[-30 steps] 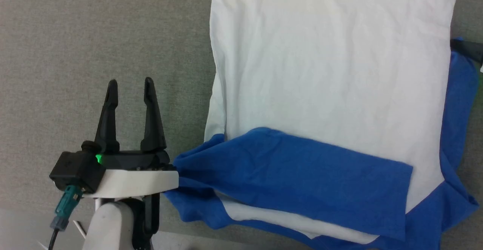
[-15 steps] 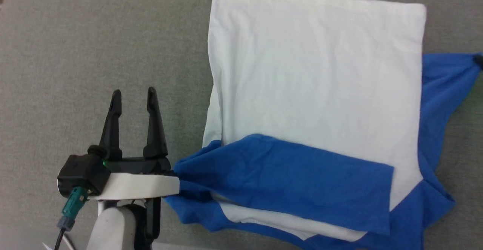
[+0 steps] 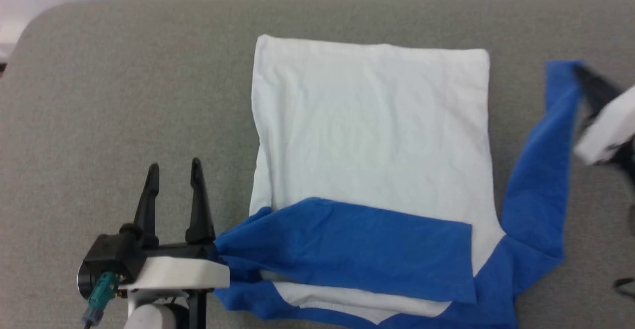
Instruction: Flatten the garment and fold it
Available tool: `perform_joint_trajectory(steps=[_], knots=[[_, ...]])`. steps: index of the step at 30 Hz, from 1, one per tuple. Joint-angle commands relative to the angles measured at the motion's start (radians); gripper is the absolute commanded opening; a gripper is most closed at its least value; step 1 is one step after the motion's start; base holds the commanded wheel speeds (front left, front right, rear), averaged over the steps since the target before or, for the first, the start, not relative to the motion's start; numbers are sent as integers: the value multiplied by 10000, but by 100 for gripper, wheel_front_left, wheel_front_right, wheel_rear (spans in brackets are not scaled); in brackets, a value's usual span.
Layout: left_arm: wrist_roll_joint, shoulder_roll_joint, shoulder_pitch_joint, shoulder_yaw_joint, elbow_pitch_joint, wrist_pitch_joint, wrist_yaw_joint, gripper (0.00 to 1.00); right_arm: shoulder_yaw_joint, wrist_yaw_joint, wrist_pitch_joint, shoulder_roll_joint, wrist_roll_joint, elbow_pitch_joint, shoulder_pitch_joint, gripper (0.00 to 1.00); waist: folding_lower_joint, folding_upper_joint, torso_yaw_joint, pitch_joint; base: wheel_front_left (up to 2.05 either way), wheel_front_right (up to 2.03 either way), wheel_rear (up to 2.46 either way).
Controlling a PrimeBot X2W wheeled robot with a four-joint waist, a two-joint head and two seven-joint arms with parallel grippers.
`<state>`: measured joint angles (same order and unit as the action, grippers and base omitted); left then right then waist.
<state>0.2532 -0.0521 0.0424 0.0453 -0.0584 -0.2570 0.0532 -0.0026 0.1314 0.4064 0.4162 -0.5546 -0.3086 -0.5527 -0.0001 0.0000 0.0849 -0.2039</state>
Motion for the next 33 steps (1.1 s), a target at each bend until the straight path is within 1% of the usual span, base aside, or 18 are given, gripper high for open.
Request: perform_joint_trajectory(steps=[1, 5, 8, 11, 14, 16, 17, 18, 19, 24, 27, 30, 31, 32, 33], knots=[[-62, 17, -195, -73, 78, -47, -64, 100, 284, -7, -123, -464, 142, 484, 426, 0, 1, 0, -467, 757, 0, 0, 0], [-45, 16, -477, -120, 216, -47, -68, 100, 1138, -7, -305, -1831, 372, 1680, 1233, 0, 1, 0, -578, 1158, 0, 0, 0], [-22, 4, -567, -79, 329, -42, -89, 100, 1951, -7, -444, -2837, 377, 2135, 1687, 0, 1, 0, -520, 1315, 0, 0, 0], [-5, -2, -545, 19, 410, 1, -133, 100, 2807, -7, -597, -3363, 152, 2037, 1981, 0, 1, 0, -351, 1377, 0, 0, 0], [6, -7, -482, 127, 482, 52, -173, 100, 3651, -7, -909, -3587, -93, 1656, 2122, 0, 1, 0, -102, 1339, 0, 0, 0], [28, -6, -442, 169, 537, 67, -177, 100, 4230, -7, -1223, -3639, -246, 1288, 2098, 0, 1, 0, 32, 1273, 0, 0, 0], [37, -6, -414, 199, 575, 71, -188, 100, 4569, -7, -1418, -3648, -547, 1128, 2100, 0, 1, 0, 111, 1230, 0, 0, 0], [37, -6, -414, 199, 575, 71, -188, 100, 4569, -7, -1418, -3648, -547, 1128, 2100, 0, 1, 0, 111, 1230, 0, 0, 0], [49, -6, -385, 226, 612, 69, -197, 100, 4928, -7, -1628, -3651, -797, 942, 2080, 0, 1, 0, 177, 1185, 0, 0, 0], [147, 0, -219, 416, 762, 45, -173, 100, 6898, -7, -2483, -3656, -1749, -185, 1954, 0, 1, 0, 422, 833, 0, 0, 0], [222, 5, -86, 527, 864, 21, -152, 100, 7628, -7, -3073, -3657, -2055, -1036, 1849, 0, 1, 0, 484, 617, 0, 0, 0], [287, 8, 20, 622, 959, -3, -119, 100, 8132, -7, -3539, -3658, -2073, -1934, 1628, 0, 1, 0, 478, 459, 0, 0, 0], [304, 9, 45, 650, 989, -10, -109, 100, 8288, -7, -3639, -3658, -2128, -2178, 1575, 7, 1, 0, 470, 430, 0, 0, 0], [315, 10, 65, 673, 1014, -15, -93, 100, 8464, -7, -3714, -3658, -2149, -2382, 1503, 37, 1, 0, 458, 409, 0, 0, 0], [324, 10, 79, 688, 1038, -21, -75, 100, 8611, -7, -3829, -3658, -2202, -2514, 1433, 92, 1, 0, 440, 397, 0, 0, 0]])
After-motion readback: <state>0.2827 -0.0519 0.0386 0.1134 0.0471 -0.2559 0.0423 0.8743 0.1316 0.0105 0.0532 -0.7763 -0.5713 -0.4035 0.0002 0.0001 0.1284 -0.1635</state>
